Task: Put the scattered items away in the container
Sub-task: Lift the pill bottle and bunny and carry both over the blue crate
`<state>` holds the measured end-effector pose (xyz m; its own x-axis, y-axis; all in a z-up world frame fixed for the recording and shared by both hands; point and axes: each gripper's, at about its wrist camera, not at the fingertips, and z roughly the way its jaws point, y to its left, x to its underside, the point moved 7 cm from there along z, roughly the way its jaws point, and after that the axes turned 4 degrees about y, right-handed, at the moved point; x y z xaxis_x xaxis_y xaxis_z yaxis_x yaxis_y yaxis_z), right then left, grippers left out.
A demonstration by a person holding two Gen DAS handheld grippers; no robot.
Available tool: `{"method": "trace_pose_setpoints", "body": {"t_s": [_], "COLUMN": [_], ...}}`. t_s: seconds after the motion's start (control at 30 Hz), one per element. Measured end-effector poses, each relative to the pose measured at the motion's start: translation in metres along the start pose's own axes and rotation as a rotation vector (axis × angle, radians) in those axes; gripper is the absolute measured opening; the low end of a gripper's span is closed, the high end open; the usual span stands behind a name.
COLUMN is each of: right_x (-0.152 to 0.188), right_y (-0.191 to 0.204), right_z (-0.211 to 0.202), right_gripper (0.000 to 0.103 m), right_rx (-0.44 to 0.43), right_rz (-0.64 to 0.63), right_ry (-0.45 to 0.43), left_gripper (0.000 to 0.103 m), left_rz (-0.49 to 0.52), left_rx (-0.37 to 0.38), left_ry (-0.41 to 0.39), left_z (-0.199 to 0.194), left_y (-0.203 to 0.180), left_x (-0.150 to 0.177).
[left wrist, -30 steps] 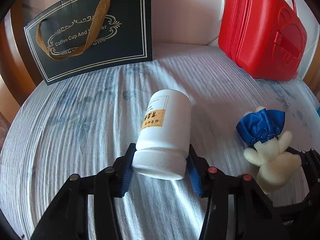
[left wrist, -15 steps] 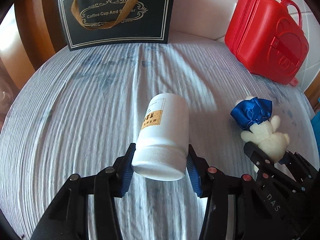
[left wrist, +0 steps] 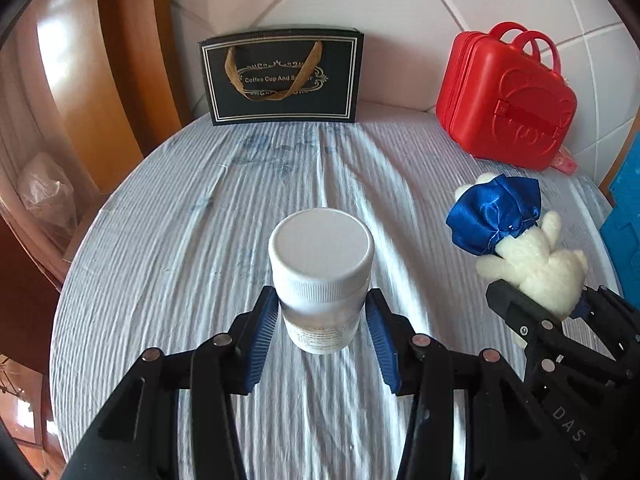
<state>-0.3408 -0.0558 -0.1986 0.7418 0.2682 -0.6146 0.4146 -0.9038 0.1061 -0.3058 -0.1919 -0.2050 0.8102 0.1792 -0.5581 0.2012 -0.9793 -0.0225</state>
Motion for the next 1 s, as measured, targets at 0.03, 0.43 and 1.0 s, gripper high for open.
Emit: {"method": "trace_pose_setpoints", "body": {"t_s": [0.03, 0.43, 1.0], "right_x": [0.004, 0.047, 0.100], "right_y": [0.005, 0.012, 0.004], "right_z": [-0.011, -0.109, -0.212], "right_gripper": [0.042, 0.042, 0.042], "right_rx": [-0.014, -0.065, 0.069], "right_rz": [-0.010, -0.101, -0.069], "right_ry": [-0.010, -0.085, -0.170], "left_gripper": [0.045, 0.045, 0.044], "left_rz": [0.001, -0.017, 0.067], "left_rx": [-0.004, -0.077, 0.029], "left_ry": [-0.010, -0.094, -0.198], "left_z": [-0.012, -0.111, -0.203], "left_y": [-0.001, -0.026, -0.060], "left_x": [0.005, 0.053, 0.108]}}
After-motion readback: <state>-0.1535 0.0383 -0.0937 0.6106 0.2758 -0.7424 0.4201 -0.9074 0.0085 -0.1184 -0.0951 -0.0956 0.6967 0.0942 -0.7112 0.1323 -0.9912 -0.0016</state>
